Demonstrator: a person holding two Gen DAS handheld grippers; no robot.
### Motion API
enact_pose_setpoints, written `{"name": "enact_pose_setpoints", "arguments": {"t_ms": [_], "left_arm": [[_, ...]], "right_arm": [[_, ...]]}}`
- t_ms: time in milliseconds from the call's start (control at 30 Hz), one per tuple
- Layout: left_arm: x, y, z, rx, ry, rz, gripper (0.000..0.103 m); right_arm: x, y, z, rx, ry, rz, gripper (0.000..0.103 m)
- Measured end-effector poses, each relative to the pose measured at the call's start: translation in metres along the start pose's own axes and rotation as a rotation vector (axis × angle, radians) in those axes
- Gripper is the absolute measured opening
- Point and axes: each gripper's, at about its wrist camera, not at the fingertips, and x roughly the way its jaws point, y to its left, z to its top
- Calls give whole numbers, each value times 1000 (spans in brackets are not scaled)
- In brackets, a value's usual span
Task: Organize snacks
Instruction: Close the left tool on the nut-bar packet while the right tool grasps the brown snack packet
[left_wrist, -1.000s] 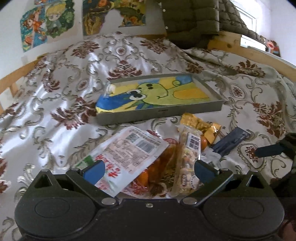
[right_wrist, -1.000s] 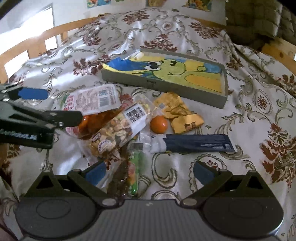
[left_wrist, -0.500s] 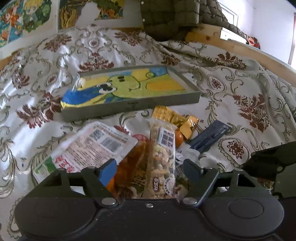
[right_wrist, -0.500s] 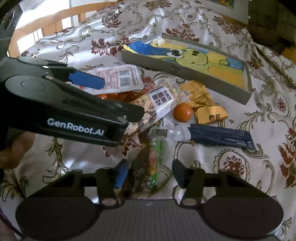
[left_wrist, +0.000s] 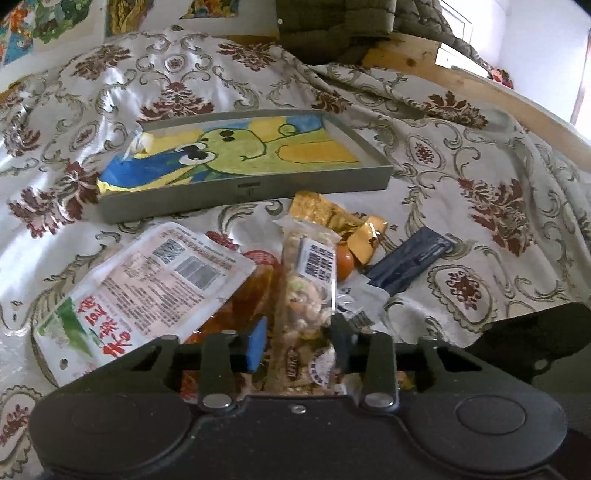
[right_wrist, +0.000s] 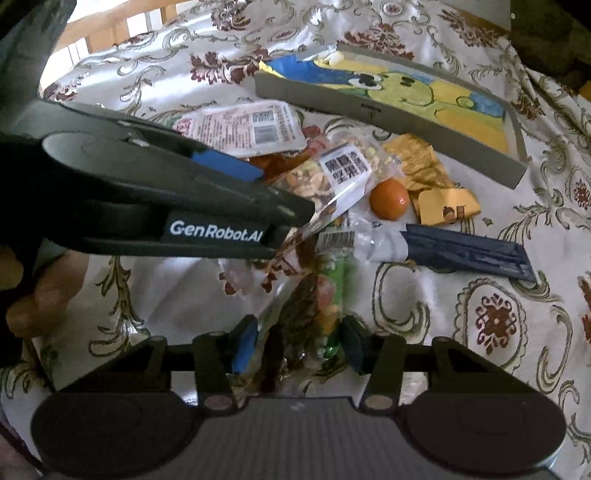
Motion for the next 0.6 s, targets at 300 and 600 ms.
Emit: {"name": "enact_pose_setpoints", "arguments": {"t_ms": [300,600], "left_arm": [[2,12,-3,-93,11,-45,34],[-7,25,-1,-212,49,-38,33]], "right_arm": [[4,-2,0,28,12,-9,41],[-8,-20,-1,122,-17,27,22]]}}
